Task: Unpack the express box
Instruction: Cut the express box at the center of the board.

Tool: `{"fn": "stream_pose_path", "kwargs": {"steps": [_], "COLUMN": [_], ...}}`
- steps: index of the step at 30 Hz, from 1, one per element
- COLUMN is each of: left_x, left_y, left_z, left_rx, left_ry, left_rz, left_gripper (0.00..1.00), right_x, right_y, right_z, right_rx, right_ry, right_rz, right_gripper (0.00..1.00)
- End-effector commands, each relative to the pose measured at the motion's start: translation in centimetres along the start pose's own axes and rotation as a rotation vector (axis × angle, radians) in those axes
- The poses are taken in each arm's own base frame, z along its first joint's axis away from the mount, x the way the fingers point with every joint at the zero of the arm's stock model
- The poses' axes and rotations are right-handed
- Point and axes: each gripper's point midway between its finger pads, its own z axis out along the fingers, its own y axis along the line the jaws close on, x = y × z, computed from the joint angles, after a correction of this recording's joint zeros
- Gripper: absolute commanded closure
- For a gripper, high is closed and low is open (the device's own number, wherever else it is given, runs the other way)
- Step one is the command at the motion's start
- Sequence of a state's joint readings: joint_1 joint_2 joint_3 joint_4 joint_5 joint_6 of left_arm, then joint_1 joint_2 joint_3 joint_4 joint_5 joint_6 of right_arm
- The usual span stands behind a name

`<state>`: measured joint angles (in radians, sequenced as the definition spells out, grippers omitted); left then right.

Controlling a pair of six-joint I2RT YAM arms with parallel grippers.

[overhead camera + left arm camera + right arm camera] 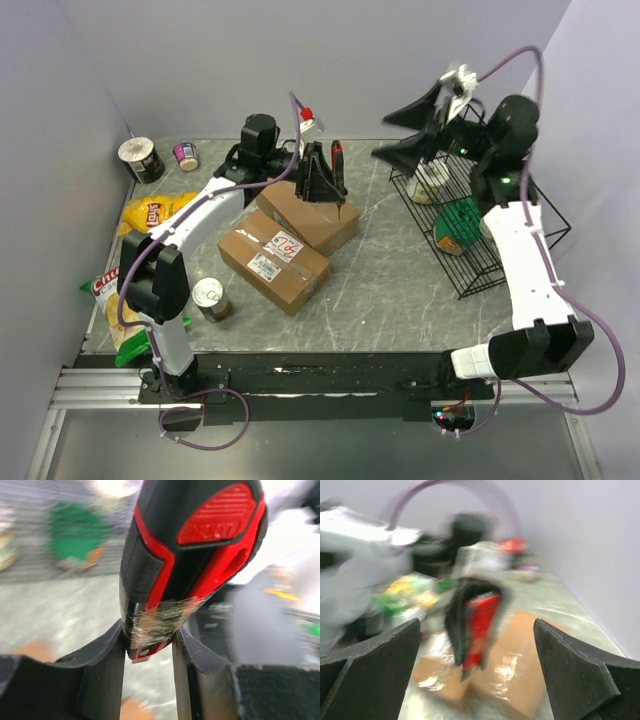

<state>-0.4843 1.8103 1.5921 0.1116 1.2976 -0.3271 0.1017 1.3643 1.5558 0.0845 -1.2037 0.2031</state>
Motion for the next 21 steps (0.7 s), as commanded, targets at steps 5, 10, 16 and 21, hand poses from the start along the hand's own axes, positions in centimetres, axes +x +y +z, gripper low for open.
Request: {"fn": "stream_pose_path", "kwargs": {"steps": [5,10,16,21], "left_x": [3.1,3.7,4.2,4.0], "left_y": [4.0,2.9,1.6,1.6], "left_z": [-4.6,-6.0,-6.2,-6.1], "left_rx": [-0.524,-0.647,-0.657,-0.682], "left_ry": [0.272,0.332,0.361,0.352], "left_rz": [0.245,0.291,0.309,0.315], "left_gripper": [0.99,0.99,0.99,0.99], "right_x": [0.5,4.9,9.7,9.1], "right_y": [-4.7,-1.0,1.9,2.5], "right_z": [-5.8,-3.1,-0.8,1.5], "right_rx": [0.569,0.338,0.223,0.169], "right_ry": [0.365,0.421,0.459,0.411], "right_rz": [-0.249,0.044,0.118,0.187], "right_gripper": [0.0,0.0,0.03,0.1]}}
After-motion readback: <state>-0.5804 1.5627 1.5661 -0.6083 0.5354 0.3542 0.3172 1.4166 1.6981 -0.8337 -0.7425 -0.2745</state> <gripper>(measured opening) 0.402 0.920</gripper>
